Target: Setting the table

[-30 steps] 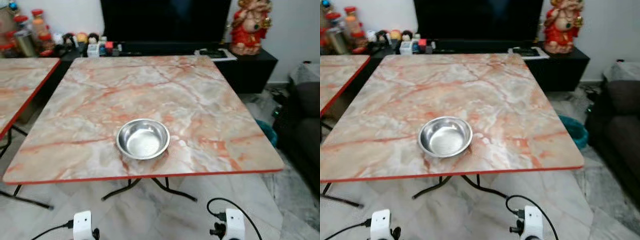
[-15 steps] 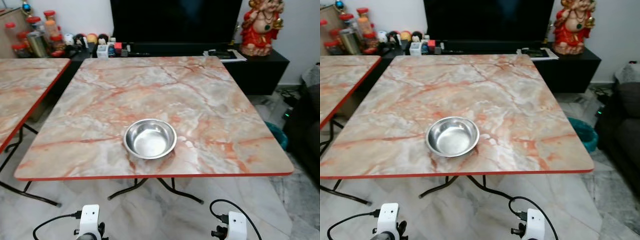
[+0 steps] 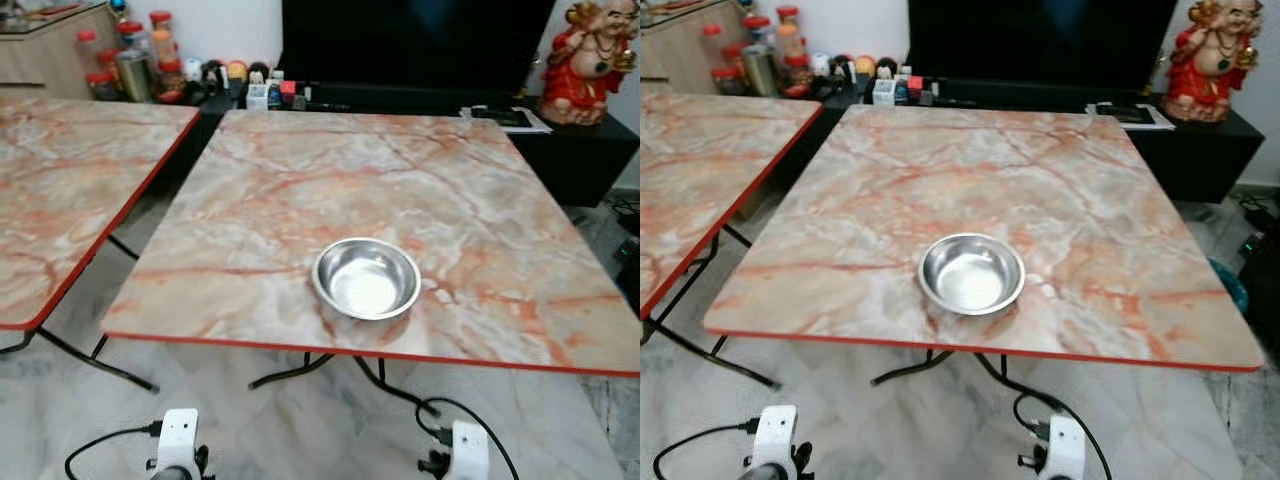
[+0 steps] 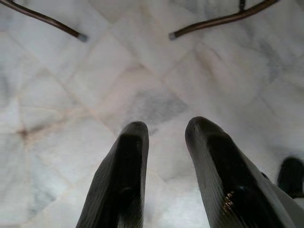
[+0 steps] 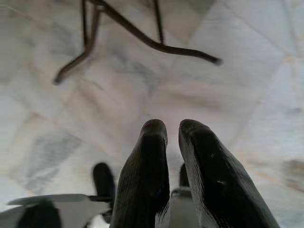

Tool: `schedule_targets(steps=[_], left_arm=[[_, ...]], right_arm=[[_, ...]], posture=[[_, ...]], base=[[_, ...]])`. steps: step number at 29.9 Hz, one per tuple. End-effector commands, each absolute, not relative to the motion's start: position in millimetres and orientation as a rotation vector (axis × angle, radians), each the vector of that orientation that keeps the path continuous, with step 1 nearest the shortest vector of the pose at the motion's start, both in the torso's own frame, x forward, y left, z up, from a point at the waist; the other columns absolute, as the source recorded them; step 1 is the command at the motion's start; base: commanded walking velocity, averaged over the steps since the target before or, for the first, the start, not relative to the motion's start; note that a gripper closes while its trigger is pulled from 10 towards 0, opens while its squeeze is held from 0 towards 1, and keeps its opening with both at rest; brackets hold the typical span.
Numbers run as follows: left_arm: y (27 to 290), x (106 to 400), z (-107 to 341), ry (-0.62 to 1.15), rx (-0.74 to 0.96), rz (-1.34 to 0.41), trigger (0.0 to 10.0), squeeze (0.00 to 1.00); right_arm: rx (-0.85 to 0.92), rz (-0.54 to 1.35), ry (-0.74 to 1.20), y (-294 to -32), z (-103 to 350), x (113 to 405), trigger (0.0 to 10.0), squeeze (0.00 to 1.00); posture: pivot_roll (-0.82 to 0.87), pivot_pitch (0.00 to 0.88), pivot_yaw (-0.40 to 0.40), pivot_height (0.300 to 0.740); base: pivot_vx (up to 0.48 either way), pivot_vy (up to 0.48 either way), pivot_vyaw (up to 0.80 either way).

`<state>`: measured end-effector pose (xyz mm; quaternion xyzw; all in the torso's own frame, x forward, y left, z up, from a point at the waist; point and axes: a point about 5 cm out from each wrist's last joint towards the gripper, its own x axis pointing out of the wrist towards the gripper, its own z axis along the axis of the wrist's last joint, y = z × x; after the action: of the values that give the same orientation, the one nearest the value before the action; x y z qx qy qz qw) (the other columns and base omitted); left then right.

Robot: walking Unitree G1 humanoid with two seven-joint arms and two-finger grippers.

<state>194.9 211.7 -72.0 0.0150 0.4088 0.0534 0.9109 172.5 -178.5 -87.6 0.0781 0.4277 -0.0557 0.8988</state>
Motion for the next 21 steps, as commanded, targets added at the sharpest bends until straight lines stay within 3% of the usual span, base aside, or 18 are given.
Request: schedule_targets(steps=[1,21], left_arm=[[211.3,189.8,-75.3,0.874,0.034,0.102,10.0,0.00],[214.1,189.4,-75.0,0.879,0.057,0.082,10.0,0.00]], right_arm=[[0.173,-0.136,0.884,-183.2,-87.4,171.7,10.0,0.00],[0.188,-0.132,0.904,-177.7,-90.8,165.6,10.0,0.00]], posture=[[0.02,0.000,0.011,0.740],[0.02,0.000,0.027,0.740]], base=[[0.000,0.326,0.00],[0.000,0.374,0.00]])
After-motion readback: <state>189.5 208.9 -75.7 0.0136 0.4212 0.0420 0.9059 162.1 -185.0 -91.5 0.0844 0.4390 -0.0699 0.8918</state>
